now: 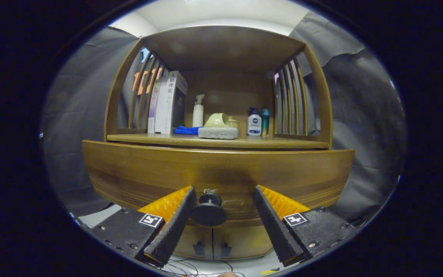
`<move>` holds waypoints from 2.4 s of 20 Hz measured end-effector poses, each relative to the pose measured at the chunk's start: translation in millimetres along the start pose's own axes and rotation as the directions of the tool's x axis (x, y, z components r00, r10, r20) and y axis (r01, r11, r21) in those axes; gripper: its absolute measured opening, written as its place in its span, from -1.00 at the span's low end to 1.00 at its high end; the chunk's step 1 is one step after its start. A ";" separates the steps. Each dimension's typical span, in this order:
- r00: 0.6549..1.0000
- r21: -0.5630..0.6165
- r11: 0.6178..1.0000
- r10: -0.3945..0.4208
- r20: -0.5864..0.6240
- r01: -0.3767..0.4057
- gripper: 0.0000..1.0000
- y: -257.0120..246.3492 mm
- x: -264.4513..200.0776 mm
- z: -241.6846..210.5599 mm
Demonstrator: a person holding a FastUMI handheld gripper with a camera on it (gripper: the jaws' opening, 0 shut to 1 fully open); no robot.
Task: Pull open the drawer, take out the items inside it, and place them on the countertop above the cabinet.
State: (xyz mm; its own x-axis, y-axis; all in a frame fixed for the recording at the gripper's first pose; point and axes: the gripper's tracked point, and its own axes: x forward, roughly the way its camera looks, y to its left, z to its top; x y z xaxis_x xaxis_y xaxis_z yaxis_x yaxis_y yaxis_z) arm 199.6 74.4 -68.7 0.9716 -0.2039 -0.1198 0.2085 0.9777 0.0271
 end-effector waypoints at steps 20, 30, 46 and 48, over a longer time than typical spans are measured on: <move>0.998 -0.033 0.999 0.006 -0.061 -0.008 1.00 -2.3 54.5 -4.7; 0.995 -0.049 0.999 -0.010 -0.104 0.005 1.00 -6.8 56.6 -6.3; 0.955 -0.160 0.956 0.269 0.126 -0.248 0.99 -73.9 -157.6 95.0; 0.957 -0.162 0.957 0.261 0.125 -0.240 1.00 -91.8 -184.9 85.3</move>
State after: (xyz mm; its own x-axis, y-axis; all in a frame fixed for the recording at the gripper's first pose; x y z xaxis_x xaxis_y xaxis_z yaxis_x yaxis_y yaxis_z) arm 10.3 18.0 35.6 0.9984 0.0534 0.0167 -0.0513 0.9931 -0.1057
